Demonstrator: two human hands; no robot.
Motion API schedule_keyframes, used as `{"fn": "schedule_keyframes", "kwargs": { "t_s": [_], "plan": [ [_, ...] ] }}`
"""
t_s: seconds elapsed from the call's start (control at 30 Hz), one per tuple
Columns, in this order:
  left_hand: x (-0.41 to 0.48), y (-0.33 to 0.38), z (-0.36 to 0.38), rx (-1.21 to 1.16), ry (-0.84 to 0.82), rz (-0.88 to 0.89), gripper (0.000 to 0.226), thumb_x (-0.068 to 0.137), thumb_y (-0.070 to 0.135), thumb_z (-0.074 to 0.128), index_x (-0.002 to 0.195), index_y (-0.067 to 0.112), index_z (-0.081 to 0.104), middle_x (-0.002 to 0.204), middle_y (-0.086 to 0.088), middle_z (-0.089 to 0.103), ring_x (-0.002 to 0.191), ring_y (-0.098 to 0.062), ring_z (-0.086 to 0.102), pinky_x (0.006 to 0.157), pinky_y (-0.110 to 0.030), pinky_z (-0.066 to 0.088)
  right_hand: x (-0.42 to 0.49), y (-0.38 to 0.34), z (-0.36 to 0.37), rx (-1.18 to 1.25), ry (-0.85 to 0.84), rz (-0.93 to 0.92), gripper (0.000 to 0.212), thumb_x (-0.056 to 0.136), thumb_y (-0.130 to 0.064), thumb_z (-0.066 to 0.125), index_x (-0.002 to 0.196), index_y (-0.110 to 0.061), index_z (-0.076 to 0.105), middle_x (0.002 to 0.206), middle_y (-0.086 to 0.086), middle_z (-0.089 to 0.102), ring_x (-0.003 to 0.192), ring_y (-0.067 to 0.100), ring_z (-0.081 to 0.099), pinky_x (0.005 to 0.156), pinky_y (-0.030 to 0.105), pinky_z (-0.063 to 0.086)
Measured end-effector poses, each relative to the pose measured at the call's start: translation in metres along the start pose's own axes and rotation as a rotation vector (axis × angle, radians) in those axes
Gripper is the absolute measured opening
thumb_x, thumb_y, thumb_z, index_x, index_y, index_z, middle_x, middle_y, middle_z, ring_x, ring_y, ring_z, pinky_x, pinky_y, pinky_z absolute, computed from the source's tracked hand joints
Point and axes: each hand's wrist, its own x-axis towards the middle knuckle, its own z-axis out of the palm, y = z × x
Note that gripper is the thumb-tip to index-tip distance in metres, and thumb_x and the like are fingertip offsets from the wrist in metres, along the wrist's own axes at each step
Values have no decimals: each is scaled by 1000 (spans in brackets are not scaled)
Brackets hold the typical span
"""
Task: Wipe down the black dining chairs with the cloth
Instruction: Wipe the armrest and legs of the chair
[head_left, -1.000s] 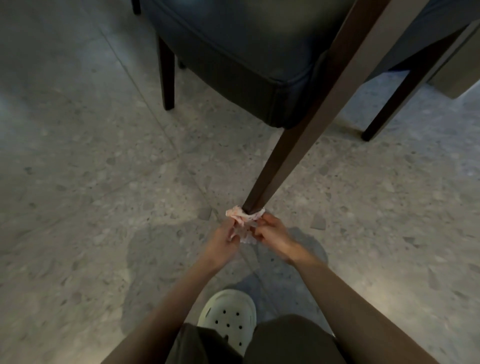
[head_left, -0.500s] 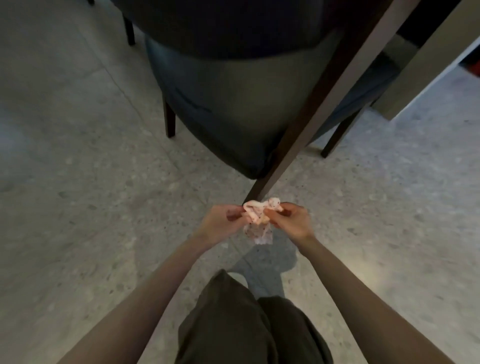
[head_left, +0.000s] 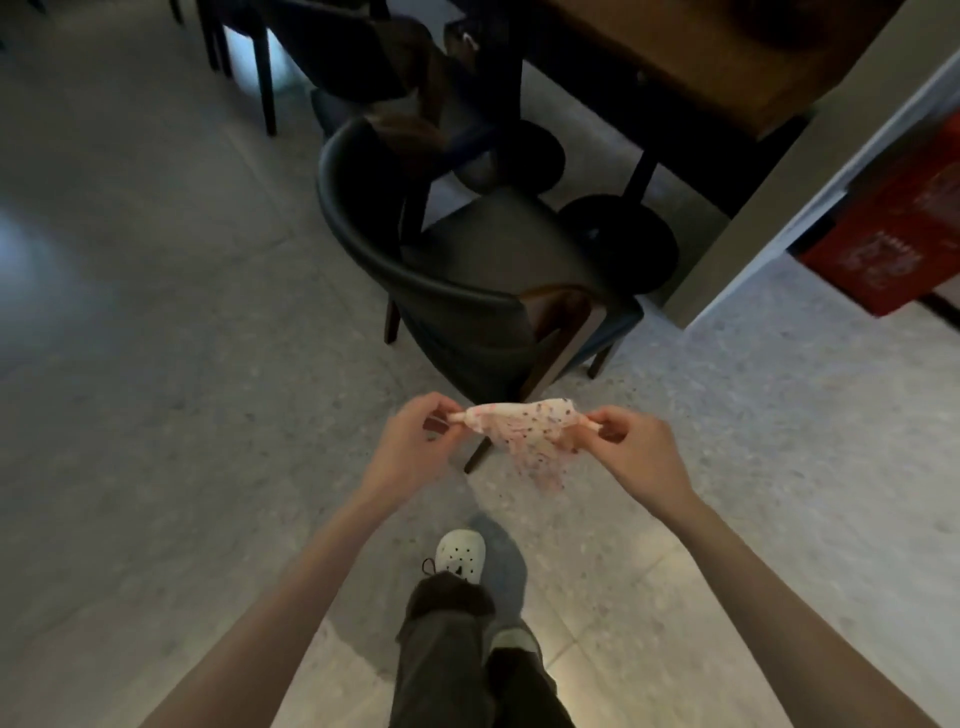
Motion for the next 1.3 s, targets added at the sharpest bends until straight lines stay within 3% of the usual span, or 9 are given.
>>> {"fn": "schedule_keyframes", "kwargs": {
  "t_s": [0.23, 0.37, 0.5, 0.6, 0.9, 1.03, 1.13, 1.2, 1.3],
  "plan": [
    [-35, 45, -90, -81, 197, 94, 14, 85, 10, 71, 87, 22, 63, 109, 4, 57, 99, -9, 57, 76, -17, 49, -42, -98, -31, -41, 15, -111, 25, 90, -43, 64, 100, -22, 73, 85, -7, 70, 78, 5, 64, 71, 21, 53],
    [-31, 42, -130, -145, 266, 48, 26, 87, 6, 66, 80, 30, 56, 86, 8, 63, 84, -9, 58, 77, -28, 46, -31, -138, -16, -76, 47, -193, 29, 87, -47, 65, 98, -22, 75, 77, -13, 68, 72, 3, 63, 61, 17, 45],
    [-11, 22, -179, -170, 298, 44, 30, 86, 2, 65, 75, 27, 53, 71, 8, 56, 64, 4, 50, 65, -19, 40, -1, -175, 10, -65, 83, -201, 23, 86, -43, 69, 91, -22, 77, 73, -13, 70, 67, 0, 64, 56, 18, 45],
    [15, 0, -225, -198, 303, 36, 29, 86, 1, 65, 74, 24, 53, 66, 5, 54, 59, 0, 46, 59, -19, 37, 29, -209, 39, -64, 103, -203, 21, 86, -44, 69, 88, -24, 76, 72, -15, 70, 67, -2, 63, 59, 23, 50],
    [105, -46, -383, -54, 11, 195, 35, 94, -1, 48, 107, 30, 59, 98, 6, 65, 89, -12, 60, 76, -26, 46, 103, -332, 132, -30, 229, -235, 15, 87, -33, 70, 91, -18, 72, 85, -7, 56, 73, 4, 53, 63, 7, 40],
    [149, -35, -424, -88, -52, 134, 24, 96, 0, 40, 98, 19, 56, 89, 10, 56, 84, -6, 52, 69, -12, 40, 134, -374, 150, 2, 279, -204, 13, 89, -31, 68, 94, -19, 69, 94, -8, 57, 76, 4, 55, 63, 6, 42],
    [196, -27, -437, -237, -84, 14, 22, 100, 14, 36, 92, 16, 57, 95, 1, 57, 92, -14, 54, 77, -20, 43, 166, -397, 160, 64, 270, -182, 15, 92, -31, 64, 97, -18, 70, 84, -11, 64, 74, -5, 59, 59, 6, 43],
    [227, -23, -445, -304, -121, -54, 24, 101, 27, 38, 100, 13, 58, 101, -2, 59, 99, -19, 55, 81, -29, 46, 193, -407, 168, 117, 312, -163, 16, 93, -31, 62, 98, -18, 70, 83, -12, 65, 76, -6, 61, 59, 8, 46],
    [276, -20, -457, -184, -148, 129, 19, 94, 35, 58, 98, 17, 57, 92, 4, 61, 85, -9, 59, 66, -18, 47, 239, -418, 175, 166, 367, -118, 14, 94, -30, 60, 100, -19, 67, 88, -11, 66, 81, -3, 63, 64, 13, 51]
  ]
}}
